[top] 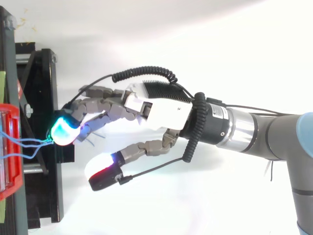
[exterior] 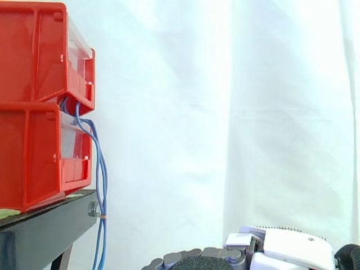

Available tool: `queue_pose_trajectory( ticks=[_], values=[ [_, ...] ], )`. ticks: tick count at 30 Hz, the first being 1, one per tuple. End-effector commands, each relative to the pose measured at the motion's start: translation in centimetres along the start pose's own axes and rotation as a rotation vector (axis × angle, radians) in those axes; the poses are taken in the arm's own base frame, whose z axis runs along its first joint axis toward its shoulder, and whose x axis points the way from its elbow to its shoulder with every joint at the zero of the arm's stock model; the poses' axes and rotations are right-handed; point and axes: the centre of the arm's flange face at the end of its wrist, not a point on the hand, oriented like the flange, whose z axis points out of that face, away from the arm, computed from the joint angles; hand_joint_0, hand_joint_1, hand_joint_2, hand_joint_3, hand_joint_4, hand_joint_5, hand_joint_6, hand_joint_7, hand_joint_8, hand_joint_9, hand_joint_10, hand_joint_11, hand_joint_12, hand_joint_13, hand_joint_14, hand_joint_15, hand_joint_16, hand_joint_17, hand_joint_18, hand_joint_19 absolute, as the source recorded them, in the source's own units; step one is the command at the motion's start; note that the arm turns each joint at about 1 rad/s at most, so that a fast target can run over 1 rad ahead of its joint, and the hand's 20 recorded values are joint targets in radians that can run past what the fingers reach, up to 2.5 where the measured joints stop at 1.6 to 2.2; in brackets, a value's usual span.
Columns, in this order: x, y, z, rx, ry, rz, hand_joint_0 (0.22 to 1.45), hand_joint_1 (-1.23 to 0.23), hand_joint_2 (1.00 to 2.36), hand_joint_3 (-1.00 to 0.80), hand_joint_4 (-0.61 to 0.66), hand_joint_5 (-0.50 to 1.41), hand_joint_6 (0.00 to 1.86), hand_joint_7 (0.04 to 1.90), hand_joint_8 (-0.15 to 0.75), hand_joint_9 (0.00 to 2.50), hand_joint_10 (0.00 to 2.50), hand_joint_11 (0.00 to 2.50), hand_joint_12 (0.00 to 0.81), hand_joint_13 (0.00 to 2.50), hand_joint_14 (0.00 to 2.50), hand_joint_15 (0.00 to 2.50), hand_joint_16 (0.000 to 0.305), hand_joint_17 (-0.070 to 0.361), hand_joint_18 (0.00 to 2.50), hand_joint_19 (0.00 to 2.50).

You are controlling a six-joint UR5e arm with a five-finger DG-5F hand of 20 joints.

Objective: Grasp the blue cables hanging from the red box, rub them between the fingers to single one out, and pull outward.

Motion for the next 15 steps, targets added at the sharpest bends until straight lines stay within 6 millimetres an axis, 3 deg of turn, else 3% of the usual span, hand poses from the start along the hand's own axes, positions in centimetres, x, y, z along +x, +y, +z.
queue_pose_trajectory(
  ticks=[1, 8, 15],
  values=[
    [0.3, 0.1, -0.1, 0.003, 0.015, 0.021, 0.56, -0.65, 1.00, -0.46, 0.31, -0.13, 0.50, 0.82, 0.270, 0.82, 0.01, 0.37, 0.330, 0.38, 0.01, 0.19, 0.039, 0.088, 0.16, 0.11],
    [-0.6, 0.8, 1.3, 0.038, 0.018, 0.007, 0.56, -0.65, 1.00, -0.46, 0.31, -0.13, 0.50, 0.82, 0.266, 0.83, 0.01, 0.36, 0.330, 0.38, 0.01, 0.19, 0.040, 0.089, 0.15, 0.12],
    [-1.3, 0.6, 1.5, 0.072, 0.022, -0.023, 0.56, -0.65, 1.00, -0.46, 0.31, -0.13, 0.50, 0.82, 0.267, 0.83, 0.01, 0.37, 0.332, 0.38, 0.01, 0.20, 0.040, 0.090, 0.15, 0.12]
  ],
)
